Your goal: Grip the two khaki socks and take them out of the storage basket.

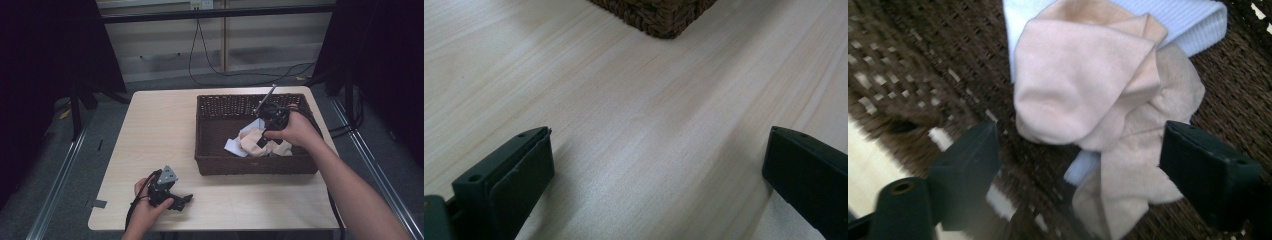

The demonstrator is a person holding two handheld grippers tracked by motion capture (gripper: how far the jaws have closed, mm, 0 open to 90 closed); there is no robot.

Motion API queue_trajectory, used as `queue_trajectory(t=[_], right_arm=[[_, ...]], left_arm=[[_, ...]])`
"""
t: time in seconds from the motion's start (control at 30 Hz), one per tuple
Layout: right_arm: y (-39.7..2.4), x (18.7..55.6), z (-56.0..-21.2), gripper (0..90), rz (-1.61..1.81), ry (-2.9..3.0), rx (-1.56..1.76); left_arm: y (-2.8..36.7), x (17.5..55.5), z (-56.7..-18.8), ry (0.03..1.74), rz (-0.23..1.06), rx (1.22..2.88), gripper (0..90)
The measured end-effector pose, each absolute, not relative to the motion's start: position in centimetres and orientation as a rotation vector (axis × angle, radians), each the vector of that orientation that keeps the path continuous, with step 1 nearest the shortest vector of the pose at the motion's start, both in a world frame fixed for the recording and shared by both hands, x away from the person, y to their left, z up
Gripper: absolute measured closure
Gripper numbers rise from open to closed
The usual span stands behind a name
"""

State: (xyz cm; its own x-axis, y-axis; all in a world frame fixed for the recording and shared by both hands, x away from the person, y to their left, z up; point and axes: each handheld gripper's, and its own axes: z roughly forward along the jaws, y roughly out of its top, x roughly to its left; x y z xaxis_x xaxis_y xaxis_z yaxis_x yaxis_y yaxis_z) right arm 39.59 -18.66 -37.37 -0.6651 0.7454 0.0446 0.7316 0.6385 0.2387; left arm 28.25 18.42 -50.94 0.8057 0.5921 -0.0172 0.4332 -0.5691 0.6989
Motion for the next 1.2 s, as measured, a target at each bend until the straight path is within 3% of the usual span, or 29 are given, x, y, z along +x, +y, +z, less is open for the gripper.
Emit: queue_trajectory(t=[0.53,0.6,0.73,0.77,1.2], right_arm=[[-17.6,41.5,-42.4,32.0,0.307,2.861,1.304],[-17.5,41.5,-42.7,42.7,0.301,2.865,1.314],[-17.7,41.5,-42.9,82.2,0.325,2.908,1.281],[-17.8,41.5,-42.7,86.5,0.345,2.914,1.304],[-18.8,40.4,-38.0,88.2,0.335,2.919,1.221]], left_arm=[[18.4,28.3,-50.9,0.748,0.285,2.265,0.0],[18.4,28.2,-50.9,0.75,0.283,2.265,0.0],[18.4,28.3,-51.0,0.749,0.284,2.261,0.0],[18.4,28.3,-50.9,0.749,0.284,2.265,0.0],[18.4,28.3,-50.9,0.749,0.284,2.265,0.0]])
